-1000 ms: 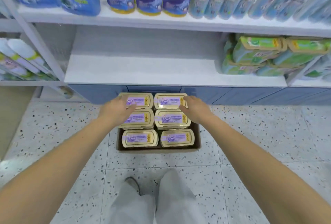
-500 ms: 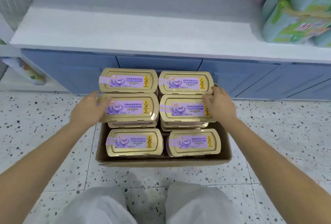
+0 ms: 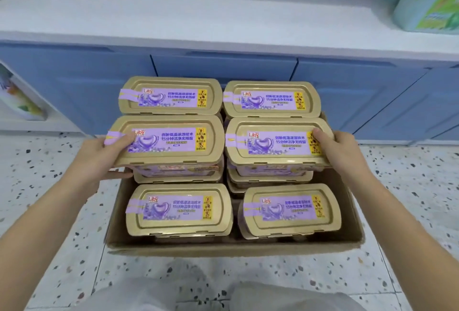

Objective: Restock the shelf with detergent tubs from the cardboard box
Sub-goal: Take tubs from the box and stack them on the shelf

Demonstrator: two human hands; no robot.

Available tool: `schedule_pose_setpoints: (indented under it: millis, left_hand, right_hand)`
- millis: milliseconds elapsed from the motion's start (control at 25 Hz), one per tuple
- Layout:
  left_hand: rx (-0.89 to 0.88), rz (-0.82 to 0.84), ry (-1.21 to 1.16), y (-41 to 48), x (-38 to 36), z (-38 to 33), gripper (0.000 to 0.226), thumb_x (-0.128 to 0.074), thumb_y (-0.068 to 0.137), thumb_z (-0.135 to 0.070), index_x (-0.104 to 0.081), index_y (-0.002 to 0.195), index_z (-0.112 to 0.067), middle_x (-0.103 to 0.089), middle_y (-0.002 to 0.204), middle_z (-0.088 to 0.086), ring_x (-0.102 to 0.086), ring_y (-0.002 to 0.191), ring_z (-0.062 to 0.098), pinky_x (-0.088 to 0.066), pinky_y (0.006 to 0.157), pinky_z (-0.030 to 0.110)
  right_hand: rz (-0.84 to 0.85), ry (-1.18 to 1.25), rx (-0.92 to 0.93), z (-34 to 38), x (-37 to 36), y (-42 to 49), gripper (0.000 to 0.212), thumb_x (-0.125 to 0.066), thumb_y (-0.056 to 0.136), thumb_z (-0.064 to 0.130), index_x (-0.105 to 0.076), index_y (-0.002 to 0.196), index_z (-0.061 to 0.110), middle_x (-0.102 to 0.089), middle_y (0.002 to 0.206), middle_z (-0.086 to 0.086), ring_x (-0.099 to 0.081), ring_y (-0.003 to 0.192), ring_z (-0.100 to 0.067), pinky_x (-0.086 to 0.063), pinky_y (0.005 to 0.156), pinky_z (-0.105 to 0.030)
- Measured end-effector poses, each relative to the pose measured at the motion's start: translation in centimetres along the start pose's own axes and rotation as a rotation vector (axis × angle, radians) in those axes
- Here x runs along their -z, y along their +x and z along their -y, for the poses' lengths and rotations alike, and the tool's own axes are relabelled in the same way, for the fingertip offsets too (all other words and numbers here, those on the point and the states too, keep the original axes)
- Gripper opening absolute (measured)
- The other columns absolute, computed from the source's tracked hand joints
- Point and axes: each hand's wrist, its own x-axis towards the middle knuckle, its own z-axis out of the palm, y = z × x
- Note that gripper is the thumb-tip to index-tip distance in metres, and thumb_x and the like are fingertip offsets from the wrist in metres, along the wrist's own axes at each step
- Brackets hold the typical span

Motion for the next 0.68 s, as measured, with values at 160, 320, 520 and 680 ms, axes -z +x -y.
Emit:
schedule_pose_setpoints:
  millis: [160, 320, 520, 680]
  left_hand:
    - [0.043, 0.021, -0.139, -0.4, 0.1, 0.1, 0.021, -0.058, 0.088, -0.033, -0.062, 0.087, -0.012, -0.074, 0.068, -0.001, -0.069, 0.059, 0.011, -0.058, 0.057, 0.033]
    - [0.016, -0.040, -0.157, -0.9, -0.3, 0.2, 0.022, -0.056, 0.089, -0.029, -0.060, 0.079, -0.010, -0.070, 0.070, 0.004, -0.067, 0.065, 0.019, -0.057, 0.048, 0.030]
    - [-0.023, -0.106, -0.158, -1.7, -0.7, -0.5, 0.025, -0.055, 0.090, -0.025, -0.057, 0.072, -0.008, -0.066, 0.069, 0.008, -0.065, 0.056, 0.020, -0.052, 0.036, 0.024]
    - [-0.039, -0.103, -0.168, -2.7, 0.2, -2.5, 0.023, -0.056, 0.089, -0.025, -0.059, 0.075, -0.007, -0.065, 0.043, -0.005, -0.065, 0.048, 0.018, -0.053, 0.039, 0.027]
  right_hand:
    - [0.032, 0.098, -0.060, -0.5, 0.0, -0.2, 0.033, -0.051, 0.090, 0.036, -0.061, 0.082, 0.006, -0.062, 0.073, -0.006, -0.057, 0.072, -0.022, -0.040, 0.057, -0.028]
    - [-0.004, 0.064, -0.016, -0.7, -0.4, -0.3, 0.038, -0.047, 0.092, 0.038, -0.057, 0.067, 0.012, -0.065, 0.080, -0.014, -0.058, 0.077, -0.030, -0.039, 0.063, -0.034]
    - [-0.068, 0.032, -0.007, 0.0, 0.5, -0.9, 0.040, -0.047, 0.092, 0.039, -0.061, 0.073, 0.006, -0.068, 0.084, -0.017, -0.062, 0.080, -0.032, -0.040, 0.065, -0.035]
    - [-0.060, 0.037, -0.012, 2.5, 2.5, -0.4, 0.048, -0.048, 0.090, 0.041, -0.065, 0.081, -0.003, -0.069, 0.085, -0.019, -0.062, 0.081, -0.034, -0.040, 0.065, -0.036]
